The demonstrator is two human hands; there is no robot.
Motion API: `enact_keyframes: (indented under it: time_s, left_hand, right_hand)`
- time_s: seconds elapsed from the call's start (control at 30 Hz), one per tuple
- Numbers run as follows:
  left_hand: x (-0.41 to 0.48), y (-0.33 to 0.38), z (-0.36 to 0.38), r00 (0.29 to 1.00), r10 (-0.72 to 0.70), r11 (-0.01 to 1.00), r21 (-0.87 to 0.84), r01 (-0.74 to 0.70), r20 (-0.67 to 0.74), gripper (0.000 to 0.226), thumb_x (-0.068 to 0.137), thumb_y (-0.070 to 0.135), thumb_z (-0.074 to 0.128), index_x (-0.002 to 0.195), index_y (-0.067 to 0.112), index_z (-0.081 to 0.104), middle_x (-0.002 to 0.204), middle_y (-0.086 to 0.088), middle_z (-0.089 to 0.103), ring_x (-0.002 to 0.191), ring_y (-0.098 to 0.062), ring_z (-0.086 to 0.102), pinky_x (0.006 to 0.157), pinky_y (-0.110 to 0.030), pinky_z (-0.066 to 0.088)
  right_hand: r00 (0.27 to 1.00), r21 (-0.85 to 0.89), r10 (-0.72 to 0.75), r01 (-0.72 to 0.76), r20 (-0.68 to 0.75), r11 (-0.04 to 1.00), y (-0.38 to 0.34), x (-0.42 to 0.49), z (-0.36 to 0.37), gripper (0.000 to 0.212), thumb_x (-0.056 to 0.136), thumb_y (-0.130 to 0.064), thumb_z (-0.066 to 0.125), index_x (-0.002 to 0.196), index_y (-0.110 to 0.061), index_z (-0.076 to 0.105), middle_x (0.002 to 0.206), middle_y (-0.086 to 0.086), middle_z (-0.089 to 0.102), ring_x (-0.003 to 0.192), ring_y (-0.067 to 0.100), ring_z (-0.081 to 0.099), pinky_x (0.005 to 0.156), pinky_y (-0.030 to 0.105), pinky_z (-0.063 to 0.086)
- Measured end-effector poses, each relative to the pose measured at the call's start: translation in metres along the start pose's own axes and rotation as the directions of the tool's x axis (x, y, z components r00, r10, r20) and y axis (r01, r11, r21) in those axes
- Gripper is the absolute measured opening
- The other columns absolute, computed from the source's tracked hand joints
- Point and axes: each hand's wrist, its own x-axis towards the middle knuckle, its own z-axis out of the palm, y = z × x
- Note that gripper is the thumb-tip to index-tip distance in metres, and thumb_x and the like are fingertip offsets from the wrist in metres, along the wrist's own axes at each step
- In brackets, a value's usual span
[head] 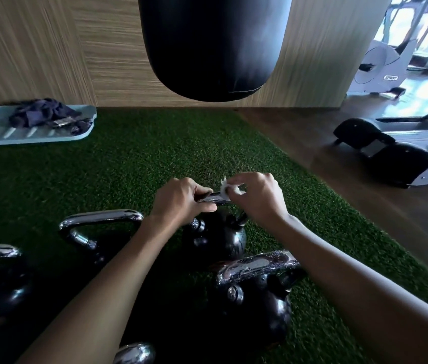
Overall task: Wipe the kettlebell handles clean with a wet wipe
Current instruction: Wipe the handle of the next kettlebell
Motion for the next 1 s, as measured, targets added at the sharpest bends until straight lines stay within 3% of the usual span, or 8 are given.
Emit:
enact_keyframes:
  time_s: [0.13,0.27,0.37,0.47,0.57,0.63,0.73,1.0]
  left_hand:
    - [-0.014,-0.002,0.003,1.000,-0.011,1.000,-0.025,0.010,-0.026,0.050,0.073,0.060,0.081,0.118,0.043,0.072,0.112,0.018,0.074,0.093,-0.005,0.071,0.058,-0.015,0.039]
    - [-0.018,-0.002,0.002,1.000,-0.004,0.999,-0.044,0.003,-0.025,0.048,0.074,0.058,0.080,0.119,0.042,0.072,0.112,0.017,0.074,0.096,-0.005,0.071,0.059,-0.016,0.040]
    - [-0.018,-0.003,0.000,1.000,-0.007,0.999,-0.049,0.006,-0.022,0.050,0.074,0.059,0.081,0.119,0.042,0.071,0.112,0.016,0.075,0.093,-0.005,0.070,0.061,-0.019,0.043]
    - [-0.019,0.000,-0.004,1.000,-0.010,0.999,-0.051,0.011,0.008,0.052,0.073,0.058,0.082,0.121,0.039,0.072,0.099,0.014,0.077,0.064,0.004,0.057,0.048,-0.012,0.031]
    - [-0.023,0.004,-0.009,1.000,-0.014,0.999,-0.041,0.015,0.023,0.050,0.076,0.055,0.081,0.122,0.039,0.071,0.078,0.029,0.064,0.049,0.008,0.044,0.039,-0.011,0.031]
    - [-0.027,0.004,-0.009,1.000,-0.015,1.000,-0.015,0.015,0.022,0.049,0.077,0.057,0.080,0.122,0.040,0.070,0.077,0.031,0.063,0.049,0.008,0.045,0.040,-0.011,0.027]
    - [-0.032,0.001,-0.008,1.000,-0.008,1.000,0.001,0.008,0.012,0.052,0.074,0.059,0.081,0.121,0.041,0.071,0.093,0.014,0.076,0.061,0.000,0.053,0.048,-0.013,0.030]
    - [-0.031,0.000,-0.007,1.000,-0.013,1.000,-0.026,0.013,0.002,0.054,0.071,0.059,0.083,0.120,0.037,0.073,0.108,0.008,0.077,0.076,-0.007,0.064,0.053,-0.018,0.038]
  right_hand:
    - [0.999,0.072,-0.028,0.024,0.046,0.997,0.018,-0.002,-0.011,0.014,0.085,-0.033,0.075,0.097,-0.036,0.081,0.101,-0.019,0.077,0.067,-0.011,0.066,0.059,0.016,0.055]
    - [0.988,0.073,-0.134,0.128,0.080,0.989,0.009,-0.008,-0.013,0.019,0.085,-0.027,0.077,0.104,-0.028,0.081,0.105,-0.012,0.078,0.091,0.000,0.071,0.086,0.026,0.059]
    - [0.991,0.032,-0.124,0.123,0.055,0.992,0.019,-0.011,-0.017,0.019,0.086,-0.027,0.078,0.105,-0.029,0.081,0.108,-0.012,0.077,0.082,-0.008,0.068,0.077,0.022,0.059]
    - [0.996,0.043,-0.077,0.076,0.033,0.996,0.031,-0.012,-0.022,0.019,0.086,-0.026,0.079,0.105,-0.028,0.081,0.109,-0.012,0.077,0.066,-0.019,0.060,0.065,0.004,0.049]
    - [0.984,0.027,-0.151,0.149,0.098,0.988,0.019,-0.009,-0.021,0.019,0.086,-0.026,0.079,0.105,-0.028,0.081,0.106,-0.009,0.078,0.079,-0.009,0.067,0.076,0.018,0.058]
    - [0.975,0.037,-0.180,0.176,0.131,0.984,0.012,-0.009,-0.021,0.018,0.087,-0.026,0.078,0.105,-0.027,0.080,0.106,-0.007,0.078,0.084,0.000,0.071,0.079,0.023,0.060]
    - [0.983,0.049,-0.153,0.149,0.097,0.988,0.023,-0.015,-0.026,0.019,0.087,-0.023,0.079,0.105,-0.021,0.081,0.108,-0.006,0.078,0.074,-0.018,0.060,0.066,-0.001,0.044]
    - [0.986,0.118,-0.144,0.134,0.080,0.984,0.033,-0.021,-0.030,0.019,0.087,-0.018,0.081,0.105,-0.013,0.081,0.102,0.001,0.078,0.049,-0.024,0.048,0.049,-0.001,0.035]
